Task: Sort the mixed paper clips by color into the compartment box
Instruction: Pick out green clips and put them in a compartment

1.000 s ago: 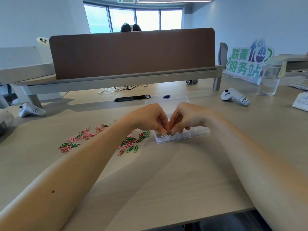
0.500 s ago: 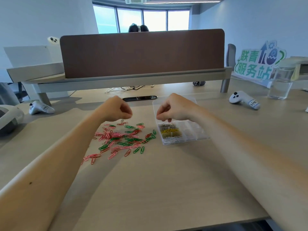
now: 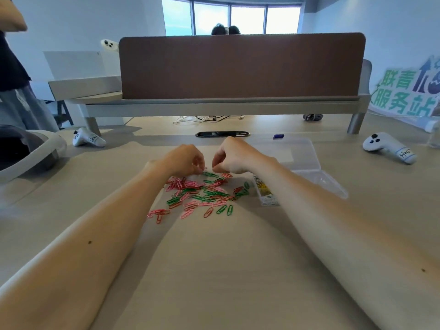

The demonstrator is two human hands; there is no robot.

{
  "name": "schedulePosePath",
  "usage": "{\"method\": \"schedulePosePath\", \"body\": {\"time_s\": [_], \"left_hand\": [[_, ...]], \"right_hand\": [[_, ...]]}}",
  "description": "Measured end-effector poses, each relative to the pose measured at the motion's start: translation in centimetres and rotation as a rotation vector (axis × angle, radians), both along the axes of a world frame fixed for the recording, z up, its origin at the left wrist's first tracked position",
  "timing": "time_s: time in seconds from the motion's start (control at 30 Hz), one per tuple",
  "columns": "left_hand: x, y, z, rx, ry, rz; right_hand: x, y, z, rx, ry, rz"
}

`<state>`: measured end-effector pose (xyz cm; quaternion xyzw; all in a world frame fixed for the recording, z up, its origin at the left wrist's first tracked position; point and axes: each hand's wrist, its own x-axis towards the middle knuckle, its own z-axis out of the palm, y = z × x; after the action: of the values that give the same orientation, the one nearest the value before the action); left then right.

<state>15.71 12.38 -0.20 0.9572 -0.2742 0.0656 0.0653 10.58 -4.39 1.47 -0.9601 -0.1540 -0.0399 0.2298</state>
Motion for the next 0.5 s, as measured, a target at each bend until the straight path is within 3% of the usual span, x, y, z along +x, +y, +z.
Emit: {"method": "schedulePosePath", "body": {"time_s": [0.17, 0.37, 0.5], "left_hand": [[-0.4, 0.4, -0.3, -0.04, 0.031, 0.017], [-1.4, 3.4, 1.7, -0.37, 0.067, 0.033], [-2.4, 7.2, 2.4, -0.44, 0.067, 0.11]], "right_hand": [[0.1, 0.3, -0.6, 0.013, 0.007, 0.01], [-0.2, 0.3, -0.6, 0.017, 0.026, 0.046], [-0.3, 1.1, -0.7, 0.021, 0.028, 0.097]]}}
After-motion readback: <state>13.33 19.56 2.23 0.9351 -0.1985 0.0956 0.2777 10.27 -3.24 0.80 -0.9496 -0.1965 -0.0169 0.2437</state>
